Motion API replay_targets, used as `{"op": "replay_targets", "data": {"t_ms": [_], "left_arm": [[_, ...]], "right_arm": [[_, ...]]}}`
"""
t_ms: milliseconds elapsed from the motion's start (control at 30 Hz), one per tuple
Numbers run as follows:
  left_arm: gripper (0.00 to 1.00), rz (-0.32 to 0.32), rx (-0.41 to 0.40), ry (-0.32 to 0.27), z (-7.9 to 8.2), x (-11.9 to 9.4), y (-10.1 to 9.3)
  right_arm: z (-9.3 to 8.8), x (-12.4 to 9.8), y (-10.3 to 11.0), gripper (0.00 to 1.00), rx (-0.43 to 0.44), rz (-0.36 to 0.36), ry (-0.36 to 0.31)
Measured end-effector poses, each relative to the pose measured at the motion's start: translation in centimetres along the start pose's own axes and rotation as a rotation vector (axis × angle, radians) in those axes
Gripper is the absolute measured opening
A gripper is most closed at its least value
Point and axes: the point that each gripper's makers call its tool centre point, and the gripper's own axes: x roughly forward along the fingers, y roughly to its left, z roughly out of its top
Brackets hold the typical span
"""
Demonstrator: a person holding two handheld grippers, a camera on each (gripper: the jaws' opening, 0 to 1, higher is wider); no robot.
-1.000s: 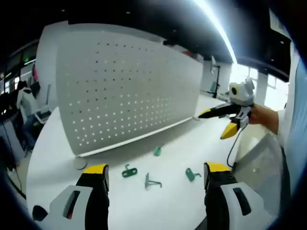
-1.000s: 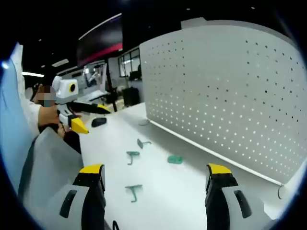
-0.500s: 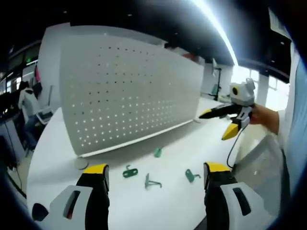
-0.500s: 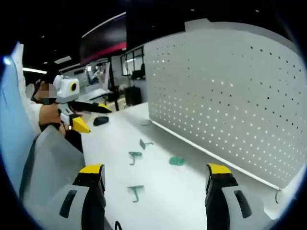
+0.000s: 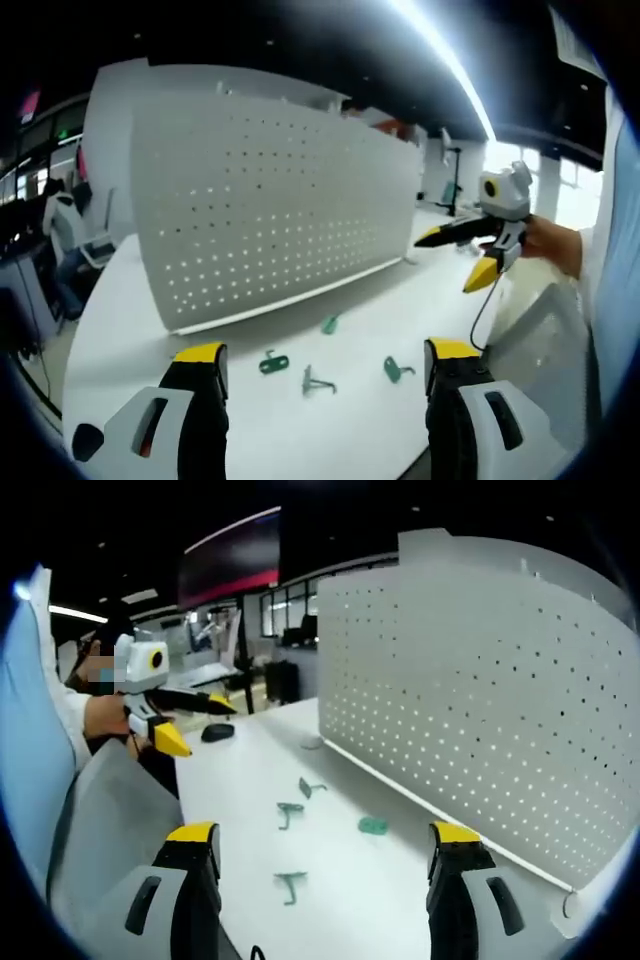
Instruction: Insert the hook assembly into the mounting plate slot until the hook locks in place.
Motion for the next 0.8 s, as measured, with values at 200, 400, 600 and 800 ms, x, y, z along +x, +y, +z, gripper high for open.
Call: {"op": "replay_targets", "data": {"t_ms": [200,400,600,800], "left_arm": [[0.82,-0.001,0.005,-0.013,-0.1,-0.7,-0.6],[0.82,0.0,0.006,-0.027,-0.2,-1.4,-1.2],[0.82,0.003,0.008,-0.031,-0.4,-1.9,-1.7],[0.82,0.012,0.007,-0.038,-0.4,-2.4,-1.9]], "right_arm": [[0.6,-0.4,0.8,0.85,-0.03,0.002,-0.002],[0.9,-0.6,1.6,0.85,-0.05,0.011,-0.004],[1.7,0.1,2.5,0.84,-0.086,0.042,-0.008],[2.4,0.3,3.1,0.83,-0.109,0.061,-0.021]]}}
